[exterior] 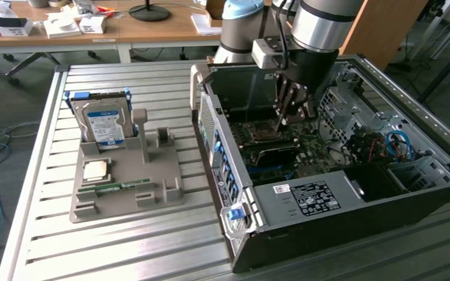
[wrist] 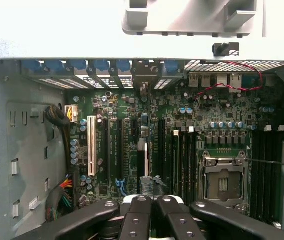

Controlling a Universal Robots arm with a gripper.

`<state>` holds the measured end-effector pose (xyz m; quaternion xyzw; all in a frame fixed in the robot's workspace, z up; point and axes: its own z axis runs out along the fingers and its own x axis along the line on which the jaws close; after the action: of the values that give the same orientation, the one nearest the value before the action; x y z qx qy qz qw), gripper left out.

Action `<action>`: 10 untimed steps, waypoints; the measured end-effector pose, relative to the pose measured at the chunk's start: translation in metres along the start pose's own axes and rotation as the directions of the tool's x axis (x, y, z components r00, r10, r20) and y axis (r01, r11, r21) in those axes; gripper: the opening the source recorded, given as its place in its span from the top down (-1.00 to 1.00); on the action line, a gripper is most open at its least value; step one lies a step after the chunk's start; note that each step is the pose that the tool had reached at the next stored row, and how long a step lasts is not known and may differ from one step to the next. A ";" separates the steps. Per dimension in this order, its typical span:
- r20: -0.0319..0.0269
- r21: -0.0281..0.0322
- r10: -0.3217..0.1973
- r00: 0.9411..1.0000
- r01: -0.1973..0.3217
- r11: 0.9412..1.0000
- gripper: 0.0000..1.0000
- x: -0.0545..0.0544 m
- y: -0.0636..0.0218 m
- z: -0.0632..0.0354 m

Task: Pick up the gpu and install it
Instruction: 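Press down on the gpu until it lock into place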

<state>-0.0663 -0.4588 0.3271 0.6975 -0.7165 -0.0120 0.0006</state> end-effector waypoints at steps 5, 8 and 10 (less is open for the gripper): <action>0.000 0.000 0.000 1.000 0.000 1.000 0.79 0.000 0.0000 0.0000; 0.000 0.000 0.000 1.000 0.000 1.000 0.79 0.000 -0.0001 0.0035; 0.000 0.000 0.000 1.000 0.000 1.000 0.79 0.000 -0.0001 0.0070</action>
<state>-0.0663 -0.4588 0.3201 0.6975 -0.7165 -0.0120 0.0006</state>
